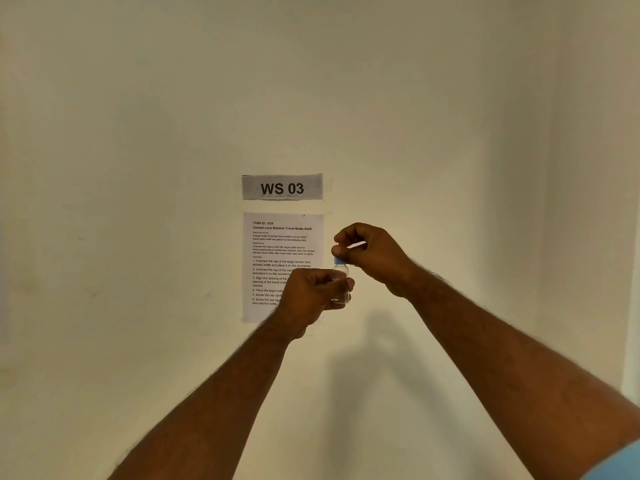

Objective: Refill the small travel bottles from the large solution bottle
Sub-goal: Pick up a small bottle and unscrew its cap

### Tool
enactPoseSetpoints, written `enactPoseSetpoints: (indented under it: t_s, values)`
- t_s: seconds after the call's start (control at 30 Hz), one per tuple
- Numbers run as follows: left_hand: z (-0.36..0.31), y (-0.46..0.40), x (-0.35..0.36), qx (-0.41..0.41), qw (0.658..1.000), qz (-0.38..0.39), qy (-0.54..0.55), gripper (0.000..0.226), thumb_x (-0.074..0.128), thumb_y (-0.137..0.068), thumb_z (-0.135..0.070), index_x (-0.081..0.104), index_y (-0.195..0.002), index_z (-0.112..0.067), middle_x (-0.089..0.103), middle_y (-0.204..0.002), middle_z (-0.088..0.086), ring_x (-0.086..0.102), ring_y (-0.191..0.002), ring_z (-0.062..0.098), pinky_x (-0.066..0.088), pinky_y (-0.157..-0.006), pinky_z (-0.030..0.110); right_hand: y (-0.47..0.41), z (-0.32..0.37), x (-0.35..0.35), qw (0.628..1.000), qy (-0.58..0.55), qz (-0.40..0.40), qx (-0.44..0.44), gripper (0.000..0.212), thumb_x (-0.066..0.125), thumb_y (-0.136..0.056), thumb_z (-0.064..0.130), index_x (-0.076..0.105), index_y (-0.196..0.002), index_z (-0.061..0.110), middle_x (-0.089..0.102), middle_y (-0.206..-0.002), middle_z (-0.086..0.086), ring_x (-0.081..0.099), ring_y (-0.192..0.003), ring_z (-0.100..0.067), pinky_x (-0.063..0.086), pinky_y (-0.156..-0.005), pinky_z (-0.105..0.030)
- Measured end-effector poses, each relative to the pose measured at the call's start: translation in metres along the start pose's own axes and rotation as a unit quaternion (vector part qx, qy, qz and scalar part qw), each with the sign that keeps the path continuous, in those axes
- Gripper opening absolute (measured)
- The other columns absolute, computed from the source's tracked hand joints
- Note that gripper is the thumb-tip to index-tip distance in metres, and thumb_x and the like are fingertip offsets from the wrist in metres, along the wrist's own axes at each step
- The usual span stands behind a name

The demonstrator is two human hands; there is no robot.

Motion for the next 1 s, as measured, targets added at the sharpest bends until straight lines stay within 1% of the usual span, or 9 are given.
enactPoseSetpoints:
  t_s: [0.1,0.2,0.3,0.43,0.57,0.73,0.87,0.93,1.0]
  values:
    - [0.001,-0.001,-0.001,-0.009,1.000,0.005,0.006,0.019,0.076,-0.086,-0.010,0.073,-0.098,0.005,0.069,-0.091,0.026,0.070,-0.080,0.028,0.063,-0.074,0.031,-0.001,-0.008,0.000,1.000,-0.017,-0.008,0.004,0.019,0.077,-0.084,0.013,0.066,-0.099,0.011,0.073,-0.097,-0.012,0.072,-0.092,-0.025,0.060,-0.082,-0.033]
    - [0.004,-0.001,-0.003,-0.010,1.000,0.005,-0.003,0.011,0.075,-0.087,-0.009,0.074,-0.094,0.000,0.070,-0.090,0.022,0.070,-0.080,0.027,0.062,-0.075,0.033,0.001,-0.009,0.003,1.000,-0.024,0.018,0.002,0.019,0.064,-0.091,0.001,0.065,-0.108,0.008,0.074,-0.105,-0.008,0.071,-0.098,-0.017,0.056,-0.072,-0.019]
    - [0.009,-0.003,-0.005,-0.015,1.000,-0.007,-0.005,0.021,0.075,-0.087,-0.010,0.072,-0.100,0.006,0.070,-0.093,0.029,0.071,-0.079,0.026,0.063,-0.073,0.031,0.001,-0.010,0.008,0.999,-0.026,0.031,0.015,0.023,0.060,-0.096,0.005,0.063,-0.118,0.010,0.069,-0.117,-0.002,0.066,-0.100,-0.013,0.051,-0.069,-0.015]
    - [0.015,-0.003,-0.006,-0.021,1.000,-0.007,-0.008,0.023,0.076,-0.086,-0.010,0.072,-0.102,0.005,0.071,-0.093,0.029,0.072,-0.079,0.025,0.062,-0.073,0.030,-0.001,-0.018,0.012,1.000,-0.018,0.007,0.022,0.026,0.075,-0.087,0.023,0.064,-0.109,0.015,0.069,-0.103,-0.002,0.069,-0.092,-0.018,0.056,-0.077,-0.027]
    - [0.020,-0.004,-0.009,-0.026,1.000,0.003,-0.018,0.016,0.071,-0.089,-0.003,0.072,-0.102,0.007,0.075,-0.084,0.011,0.072,-0.074,0.020,0.062,-0.071,0.030,-0.003,-0.025,0.015,0.999,-0.035,0.019,0.028,0.022,0.073,-0.087,0.009,0.063,-0.107,0.010,0.072,-0.091,-0.004,0.072,-0.088,-0.018,0.059,-0.084,-0.042]
    - [0.026,-0.003,-0.013,-0.023,0.999,-0.003,-0.034,0.019,0.072,-0.088,-0.002,0.069,-0.103,0.010,0.073,-0.085,0.013,0.071,-0.072,0.019,0.061,-0.068,0.027,-0.002,-0.028,0.021,0.996,-0.050,0.060,0.031,0.025,0.061,-0.093,-0.001,0.062,-0.115,0.009,0.075,-0.101,-0.002,0.071,-0.100,-0.017,0.057,-0.079,-0.024]
    - [0.033,0.000,-0.014,-0.024,1.000,0.004,-0.011,0.016,0.071,-0.089,0.001,0.067,-0.104,0.002,0.076,-0.082,0.004,0.073,-0.072,0.017,0.062,-0.067,0.027,-0.001,-0.030,0.021,0.994,-0.092,0.042,0.029,0.031,0.055,-0.094,-0.006,0.063,-0.117,0.012,0.074,-0.108,-0.004,0.068,-0.101,-0.016,0.055,-0.080,-0.026]
    - [0.036,0.006,-0.015,-0.022,1.000,0.003,-0.007,0.015,0.073,-0.086,0.000,0.069,-0.098,-0.009,0.076,-0.080,0.001,0.073,-0.073,0.020,0.064,-0.071,0.032,0.001,-0.033,0.018,0.990,-0.137,0.024,0.031,0.033,0.054,-0.096,-0.005,0.065,-0.118,0.016,0.072,-0.110,-0.004,0.065,-0.100,-0.014,0.051,-0.078,-0.026]
    - [0.041,0.014,-0.019,-0.020,1.000,-0.004,-0.011,0.018,0.076,-0.084,0.000,0.070,-0.096,-0.010,0.075,-0.084,0.004,0.073,-0.076,0.024,0.064,-0.074,0.039,0.007,-0.039,0.016,0.982,-0.184,0.009,0.038,0.028,0.056,-0.098,0.002,0.067,-0.117,0.018,0.069,-0.109,-0.003,0.063,-0.100,-0.014,0.051,-0.080,-0.025]
Point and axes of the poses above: each hand's wrist, its own y-axis away from the middle knuckle, its own x-axis out of the palm, z = x × y, the point moved 6 cm from there along -y, towards the middle knuckle
